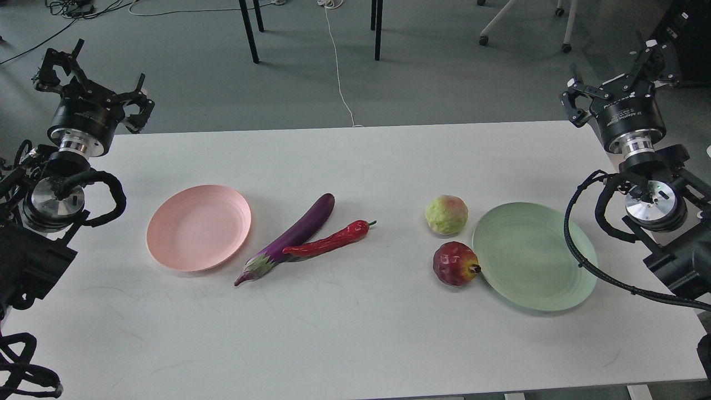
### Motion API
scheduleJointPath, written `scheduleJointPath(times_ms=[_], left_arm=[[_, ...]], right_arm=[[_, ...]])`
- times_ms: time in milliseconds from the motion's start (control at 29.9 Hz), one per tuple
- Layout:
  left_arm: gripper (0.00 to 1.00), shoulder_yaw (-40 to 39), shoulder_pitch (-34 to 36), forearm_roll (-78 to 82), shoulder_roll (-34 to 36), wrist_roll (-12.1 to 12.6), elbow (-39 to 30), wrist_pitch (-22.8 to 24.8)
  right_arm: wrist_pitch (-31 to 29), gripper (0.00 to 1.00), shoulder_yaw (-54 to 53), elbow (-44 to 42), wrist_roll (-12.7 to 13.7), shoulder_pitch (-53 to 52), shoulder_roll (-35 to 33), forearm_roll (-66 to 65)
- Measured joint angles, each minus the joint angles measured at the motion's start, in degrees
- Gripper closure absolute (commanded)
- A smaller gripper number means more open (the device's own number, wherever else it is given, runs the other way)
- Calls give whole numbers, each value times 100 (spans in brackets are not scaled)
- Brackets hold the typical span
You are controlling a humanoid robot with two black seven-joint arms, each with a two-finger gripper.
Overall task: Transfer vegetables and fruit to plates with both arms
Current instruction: 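Raise the right arm and swing it toward the pale green peach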
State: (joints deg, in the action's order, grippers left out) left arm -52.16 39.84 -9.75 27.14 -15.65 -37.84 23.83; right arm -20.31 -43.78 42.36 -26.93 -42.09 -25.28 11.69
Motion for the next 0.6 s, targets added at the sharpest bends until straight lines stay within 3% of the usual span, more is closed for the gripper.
scheduleJointPath(times_ms=[601], left_arm=[[2, 61, -275, -2, 614, 56, 126, 85]], right_arm=[[-519, 1, 33, 711, 47, -146, -934, -64]])
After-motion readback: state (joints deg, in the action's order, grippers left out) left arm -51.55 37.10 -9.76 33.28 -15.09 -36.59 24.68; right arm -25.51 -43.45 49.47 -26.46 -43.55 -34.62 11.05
